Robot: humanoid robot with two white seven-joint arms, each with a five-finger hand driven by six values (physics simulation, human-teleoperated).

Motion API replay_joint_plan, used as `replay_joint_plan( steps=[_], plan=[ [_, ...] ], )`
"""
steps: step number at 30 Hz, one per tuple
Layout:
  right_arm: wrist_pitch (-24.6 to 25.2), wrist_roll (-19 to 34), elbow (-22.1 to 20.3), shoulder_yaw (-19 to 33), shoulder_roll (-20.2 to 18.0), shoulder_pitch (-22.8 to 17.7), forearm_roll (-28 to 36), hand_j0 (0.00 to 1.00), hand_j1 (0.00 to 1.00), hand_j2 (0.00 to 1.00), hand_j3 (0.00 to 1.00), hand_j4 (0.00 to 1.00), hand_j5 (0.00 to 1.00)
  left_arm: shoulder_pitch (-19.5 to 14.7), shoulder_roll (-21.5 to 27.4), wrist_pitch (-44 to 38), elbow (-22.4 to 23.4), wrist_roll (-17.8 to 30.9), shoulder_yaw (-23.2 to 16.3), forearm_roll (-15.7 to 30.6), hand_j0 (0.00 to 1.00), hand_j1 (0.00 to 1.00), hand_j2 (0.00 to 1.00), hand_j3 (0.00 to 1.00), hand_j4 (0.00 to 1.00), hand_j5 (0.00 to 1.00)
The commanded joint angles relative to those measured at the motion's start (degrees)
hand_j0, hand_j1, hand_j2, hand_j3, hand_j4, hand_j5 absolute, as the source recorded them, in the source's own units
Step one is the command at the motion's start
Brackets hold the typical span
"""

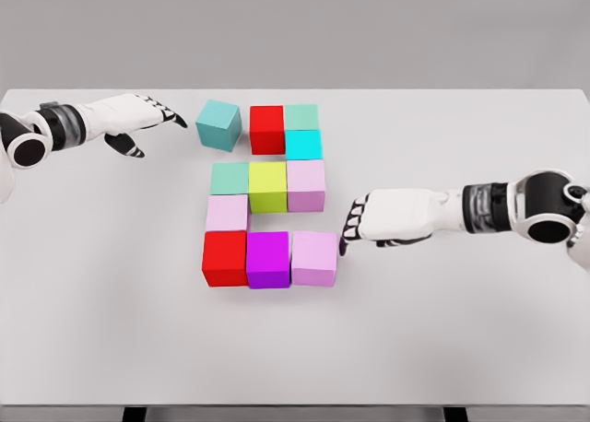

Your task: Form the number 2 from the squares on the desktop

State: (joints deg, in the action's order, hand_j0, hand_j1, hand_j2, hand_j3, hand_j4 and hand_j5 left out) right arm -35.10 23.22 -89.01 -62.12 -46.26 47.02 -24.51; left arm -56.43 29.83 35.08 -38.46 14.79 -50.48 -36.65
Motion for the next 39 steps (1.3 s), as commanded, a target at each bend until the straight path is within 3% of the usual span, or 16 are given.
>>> replay_joint_plan(
  steps=[1,16,20,21,23,25,26,29,31,33,35,39],
  plan=[
    [0.1,0.0,0.3,0.1,0.6,0.1,0.3,0.68,0.68,0.68,0.68,0.68,0.68,0.0,0.0,-0.1,-0.6,0.0,0.2,0.4,0.86,0.86,0.86,0.86,0.86,0.86],
    [0.1,0.2,0.7,0.2,1.1,0.1,0.3,0.68,0.68,0.68,0.68,0.68,0.68,1.1,0.0,-0.1,-3.8,0.0,0.2,0.3,0.87,0.87,0.87,0.87,0.87,0.87],
    [0.1,0.2,2.0,3.1,-0.2,0.1,0.6,0.7,0.7,0.7,0.7,0.7,0.7,1.2,0.0,-0.1,-4.5,0.0,0.2,0.3,0.87,0.87,0.87,0.87,0.87,0.87],
    [0.1,0.2,2.0,5.1,-1.6,0.0,0.8,0.74,0.74,0.74,0.74,0.74,0.74,1.2,0.0,-0.1,-4.5,0.0,0.2,0.3,0.87,0.87,0.87,0.87,0.87,0.87],
    [0.1,0.2,1.0,10.8,-6.2,-0.1,5.4,1.0,1.0,1.0,1.0,1.0,1.0,1.2,0.0,-0.1,-4.6,0.0,0.1,0.3,0.87,0.87,0.87,0.87,0.87,0.87],
    [0.1,0.2,1.0,17.6,-9.9,-0.7,9.0,1.0,1.0,1.0,1.0,1.0,1.0,1.3,0.0,-0.1,-4.8,0.0,0.1,0.3,0.87,0.87,0.87,0.87,0.87,0.87],
    [0.1,0.2,0.9,24.0,-11.0,-3.3,11.1,1.0,1.0,1.0,1.0,1.0,1.0,1.7,0.0,-0.1,-5.5,0.0,0.1,0.3,0.87,0.87,0.87,0.87,0.87,0.87],
    [0.1,0.2,-2.2,37.4,-8.7,-14.6,11.6,1.0,1.0,1.0,1.0,1.0,1.0,1.8,0.1,-0.1,-5.8,0.0,0.0,0.3,0.87,0.87,0.87,0.87,0.87,0.87],
    [0.1,0.1,-4.7,40.6,-7.9,-18.7,11.7,1.0,1.0,1.0,1.0,1.0,1.0,1.9,0.1,-0.1,-5.9,0.0,0.0,0.3,0.87,0.87,0.87,0.87,0.87,0.87],
    [0.1,0.2,-4.5,43.4,-4.2,-21.5,11.6,1.0,1.0,1.0,1.0,1.0,1.0,1.9,0.1,-0.1,-5.9,0.0,0.0,0.3,0.87,0.87,0.87,0.87,0.87,0.87],
    [0.1,0.2,-3.9,47.4,-2.9,-24.0,11.4,1.0,1.0,1.0,1.0,1.0,1.0,1.9,0.1,-0.1,-6.0,0.0,0.0,0.4,0.87,0.87,0.87,0.87,0.87,0.87],
    [0.1,0.5,-3.4,48.0,1.9,-27.5,10.9,1.0,1.0,1.0,1.0,1.0,1.0,1.9,0.1,-0.1,-6.2,0.0,0.0,0.4,0.87,0.87,0.87,0.87,0.87,0.87]
  ],
)
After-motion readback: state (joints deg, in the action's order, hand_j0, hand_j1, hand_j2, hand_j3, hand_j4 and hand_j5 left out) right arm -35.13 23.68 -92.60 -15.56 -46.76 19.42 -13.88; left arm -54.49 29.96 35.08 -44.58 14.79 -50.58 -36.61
